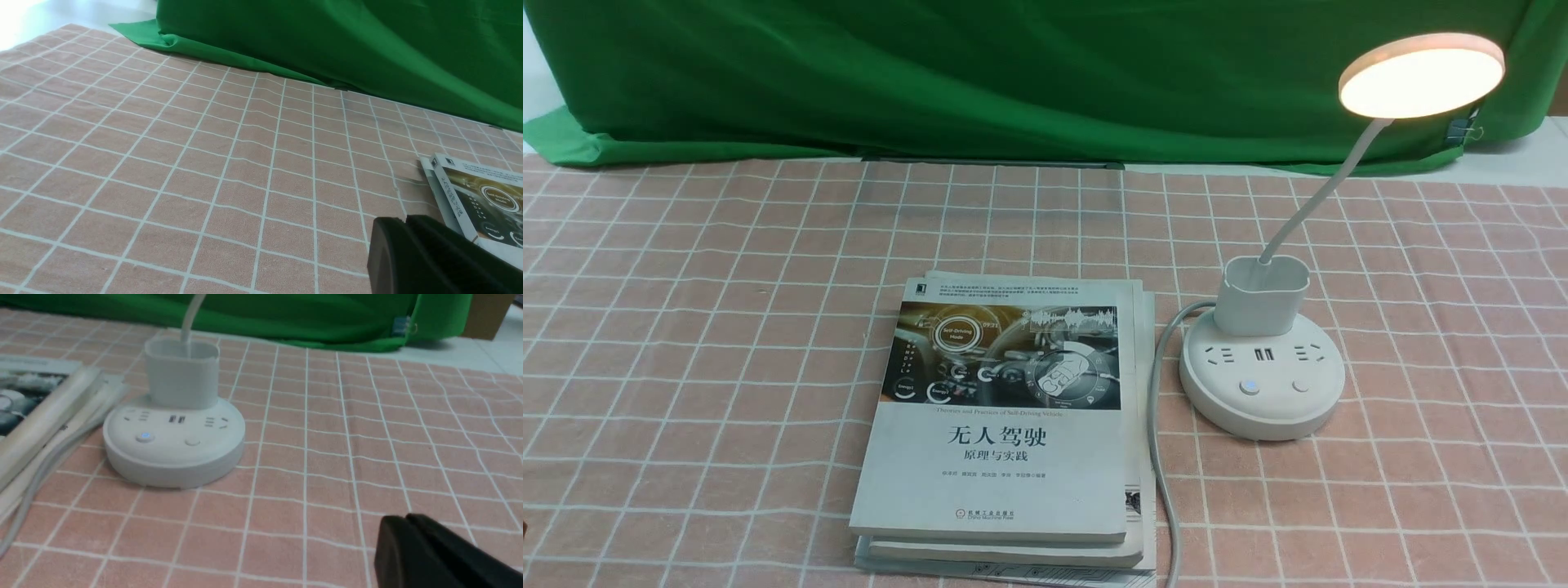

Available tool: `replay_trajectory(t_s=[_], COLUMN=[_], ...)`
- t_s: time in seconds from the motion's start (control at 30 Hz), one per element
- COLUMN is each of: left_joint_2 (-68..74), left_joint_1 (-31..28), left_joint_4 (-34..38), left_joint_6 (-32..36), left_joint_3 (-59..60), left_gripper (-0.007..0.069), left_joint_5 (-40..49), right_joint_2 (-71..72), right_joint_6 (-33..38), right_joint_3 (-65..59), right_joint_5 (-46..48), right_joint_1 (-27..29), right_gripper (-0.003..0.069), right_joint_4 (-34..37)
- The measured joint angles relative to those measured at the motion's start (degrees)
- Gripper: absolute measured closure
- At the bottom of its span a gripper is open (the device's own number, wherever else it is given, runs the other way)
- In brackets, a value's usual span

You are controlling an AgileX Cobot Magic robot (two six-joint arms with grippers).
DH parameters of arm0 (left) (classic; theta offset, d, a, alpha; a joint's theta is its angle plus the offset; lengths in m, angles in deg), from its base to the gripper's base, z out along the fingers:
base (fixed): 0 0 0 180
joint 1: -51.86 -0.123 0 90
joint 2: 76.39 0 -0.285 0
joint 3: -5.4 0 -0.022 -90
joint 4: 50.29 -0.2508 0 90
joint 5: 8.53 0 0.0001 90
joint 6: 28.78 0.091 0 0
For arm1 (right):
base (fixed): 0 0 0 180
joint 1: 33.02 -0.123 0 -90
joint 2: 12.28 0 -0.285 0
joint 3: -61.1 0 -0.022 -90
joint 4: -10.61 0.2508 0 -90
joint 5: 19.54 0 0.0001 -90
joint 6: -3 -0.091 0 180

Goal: Turn on the table lamp on the pink coffee tablecloth with your hand.

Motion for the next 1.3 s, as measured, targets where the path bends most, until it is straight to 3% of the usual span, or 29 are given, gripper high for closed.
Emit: replay_trajectory(t_s=[0.57, 1.3], left_joint_2=[0.0, 0.0], left_joint_1=[0.0, 0.0], left_joint_4=[0.0, 0.0], left_joint_6=[0.0, 0.0], left_joint_3=[0.0, 0.0], left_gripper=[0.0606, 0.0606], left_joint_5=[-0.04, 0.01], right_joint_2=[4.08, 4.08], right_joint_6=[-2.45, -2.49], right_joint_3=[-0.4, -0.4], right_joint_5=[1.22, 1.35], right_joint_1=[0.05, 0.05], right_gripper=[0.063, 0.0567], right_joint_4=[-0.12, -0.14])
